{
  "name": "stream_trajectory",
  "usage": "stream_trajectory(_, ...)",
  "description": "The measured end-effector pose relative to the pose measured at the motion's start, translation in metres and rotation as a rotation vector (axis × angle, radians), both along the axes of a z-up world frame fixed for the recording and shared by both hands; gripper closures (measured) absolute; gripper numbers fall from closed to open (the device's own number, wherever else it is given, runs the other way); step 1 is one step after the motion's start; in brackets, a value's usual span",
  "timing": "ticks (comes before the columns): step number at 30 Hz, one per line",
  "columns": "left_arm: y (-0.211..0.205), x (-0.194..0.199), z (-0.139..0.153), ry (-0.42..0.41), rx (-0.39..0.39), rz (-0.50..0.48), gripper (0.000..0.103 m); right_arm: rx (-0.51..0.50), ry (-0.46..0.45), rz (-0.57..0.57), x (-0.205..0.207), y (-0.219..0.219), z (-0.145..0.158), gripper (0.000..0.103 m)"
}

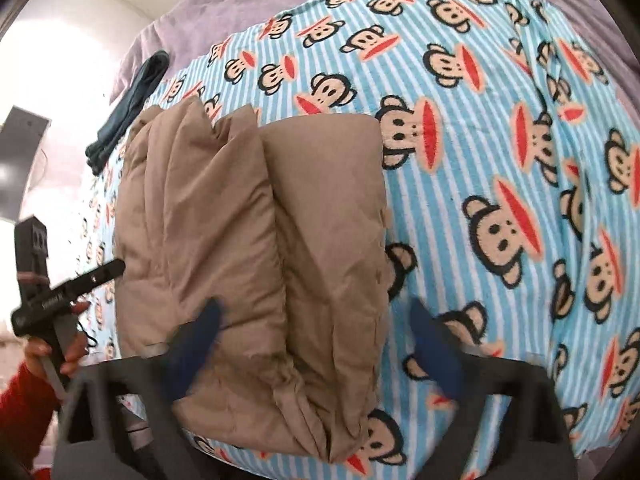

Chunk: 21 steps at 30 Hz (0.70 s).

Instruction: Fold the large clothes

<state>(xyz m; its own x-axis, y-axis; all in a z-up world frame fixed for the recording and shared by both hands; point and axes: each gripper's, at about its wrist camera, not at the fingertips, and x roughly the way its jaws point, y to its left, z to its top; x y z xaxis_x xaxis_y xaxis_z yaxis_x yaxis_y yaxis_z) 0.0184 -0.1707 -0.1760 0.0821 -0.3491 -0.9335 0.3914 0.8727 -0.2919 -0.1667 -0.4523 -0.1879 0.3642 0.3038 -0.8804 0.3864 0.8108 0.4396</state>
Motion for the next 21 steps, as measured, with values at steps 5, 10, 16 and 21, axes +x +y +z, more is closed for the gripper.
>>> stream_trajectory(5, 0.009, 0.005, -0.008, 0.063, -0.068, 0.0, 0.0, 0.05, -0.012, 0.019, 0.002, -0.005, -0.014, 0.0)
stream_trajectory(10, 0.02, 0.017, -0.021, 0.145, -0.153, 0.009, 0.0, 0.137, 0.02, 0.012, 0.011, -0.02, -0.035, 0.0)
stream_trajectory(16, 0.037, 0.029, -0.041, 0.247, -0.275, 0.027, 0.0, 0.291, 0.025, 0.022, 0.018, -0.03, -0.061, 0.0)
stream_trajectory(21, 0.035, 0.03, -0.065, 0.349, -0.387, 0.031, 0.0, 0.415, 0.02, 0.036, 0.033, -0.032, -0.09, 0.0)
